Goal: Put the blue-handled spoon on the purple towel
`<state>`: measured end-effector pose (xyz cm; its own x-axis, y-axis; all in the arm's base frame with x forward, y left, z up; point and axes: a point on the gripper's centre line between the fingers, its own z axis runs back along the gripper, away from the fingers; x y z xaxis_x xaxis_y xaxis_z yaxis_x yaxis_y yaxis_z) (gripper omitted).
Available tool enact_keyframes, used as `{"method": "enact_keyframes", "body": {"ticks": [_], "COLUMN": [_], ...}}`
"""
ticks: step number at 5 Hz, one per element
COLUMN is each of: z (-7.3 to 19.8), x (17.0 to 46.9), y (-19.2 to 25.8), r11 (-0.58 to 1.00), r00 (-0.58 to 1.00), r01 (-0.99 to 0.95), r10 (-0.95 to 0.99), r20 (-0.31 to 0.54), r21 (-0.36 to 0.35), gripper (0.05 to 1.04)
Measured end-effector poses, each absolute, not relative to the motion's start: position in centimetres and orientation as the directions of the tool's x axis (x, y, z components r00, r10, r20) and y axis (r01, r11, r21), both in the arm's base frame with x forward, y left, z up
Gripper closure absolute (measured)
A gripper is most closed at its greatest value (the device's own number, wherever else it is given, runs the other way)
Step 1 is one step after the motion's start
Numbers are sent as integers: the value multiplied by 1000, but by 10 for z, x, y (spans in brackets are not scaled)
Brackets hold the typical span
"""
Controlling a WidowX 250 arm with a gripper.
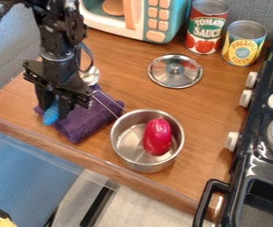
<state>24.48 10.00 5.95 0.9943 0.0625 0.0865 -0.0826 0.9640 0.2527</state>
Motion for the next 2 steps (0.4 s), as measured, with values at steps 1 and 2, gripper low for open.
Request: {"method": "enact_keyframes", "body": {"ticks": [1, 2], "z": [50, 55], "x": [247, 241], "y": [99, 102], "r11": [970, 973], "r00": [996, 995], "r01": [-72, -86], "r10": [58, 75], "r20": [68, 59], "r21": [234, 212], "gripper": [301, 79]}}
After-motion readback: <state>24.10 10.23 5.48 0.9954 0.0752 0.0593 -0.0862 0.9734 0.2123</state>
